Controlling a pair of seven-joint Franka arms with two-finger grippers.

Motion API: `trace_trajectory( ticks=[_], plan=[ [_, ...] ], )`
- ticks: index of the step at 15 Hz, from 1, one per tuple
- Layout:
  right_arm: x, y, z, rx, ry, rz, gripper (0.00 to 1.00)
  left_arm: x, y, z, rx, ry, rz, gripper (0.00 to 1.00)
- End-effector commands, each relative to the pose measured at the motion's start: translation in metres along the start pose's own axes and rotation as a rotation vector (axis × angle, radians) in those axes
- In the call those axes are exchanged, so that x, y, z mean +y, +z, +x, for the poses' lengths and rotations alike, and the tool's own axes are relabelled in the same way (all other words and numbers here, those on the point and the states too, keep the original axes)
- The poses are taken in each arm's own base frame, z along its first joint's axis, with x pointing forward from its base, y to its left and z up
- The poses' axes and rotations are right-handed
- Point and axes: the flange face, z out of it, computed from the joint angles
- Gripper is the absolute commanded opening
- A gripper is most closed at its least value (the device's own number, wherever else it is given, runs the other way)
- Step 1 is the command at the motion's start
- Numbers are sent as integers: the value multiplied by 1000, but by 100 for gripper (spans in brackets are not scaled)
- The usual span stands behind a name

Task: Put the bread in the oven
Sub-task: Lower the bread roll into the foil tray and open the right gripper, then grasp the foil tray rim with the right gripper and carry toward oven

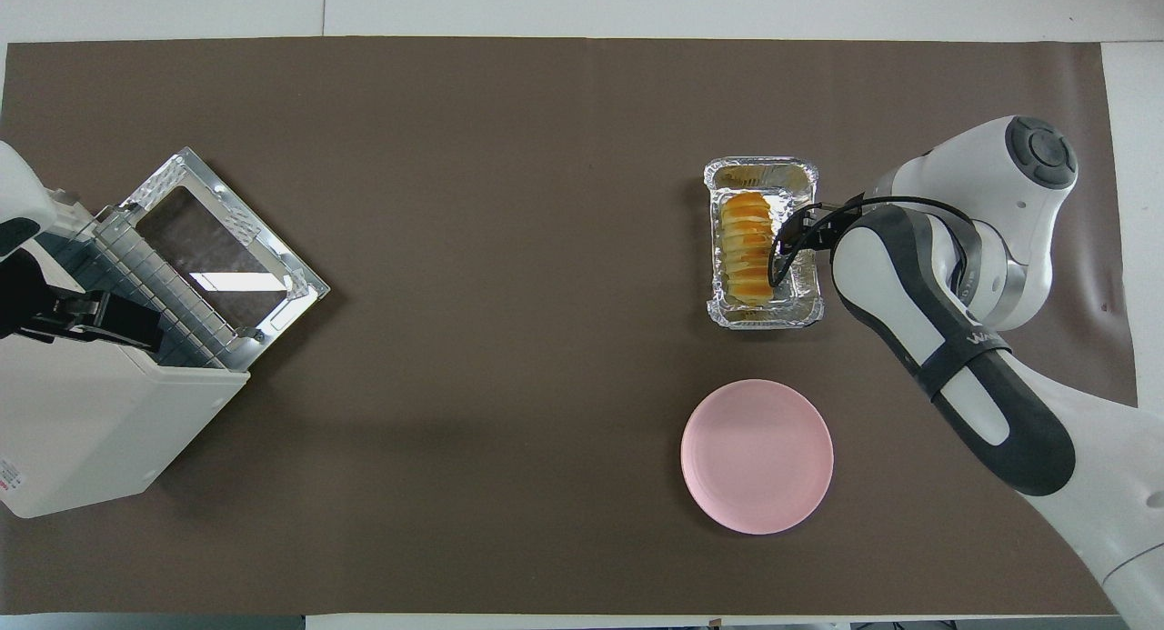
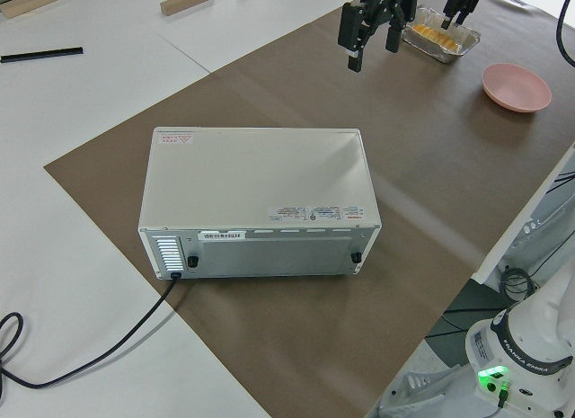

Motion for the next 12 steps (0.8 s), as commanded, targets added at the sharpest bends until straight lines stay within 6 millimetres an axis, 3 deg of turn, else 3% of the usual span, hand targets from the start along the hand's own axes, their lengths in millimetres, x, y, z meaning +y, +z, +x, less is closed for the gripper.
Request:
trace_trajectory(
  ticks=[1,5,9,10,12],
  plan=[
    [1,-2,-6,11,-2,24,0,-1,-5,-7,-2,-8,-7,100],
    [-1,-8,-1,26,-9,30,0,-1,-5,-7,-2,-8,-7,100],
    [-26,-26,9,64,-33,66,0,-1,-5,-7,-2,-8,-7,100],
    [-47,-33,8,76,-72,73,0,-1,-5,-7,-2,-8,-7,100],
    [-110,-56,2,110,-158,100,0,-1,-5,-7,-2,-8,-7,100]
  ],
)
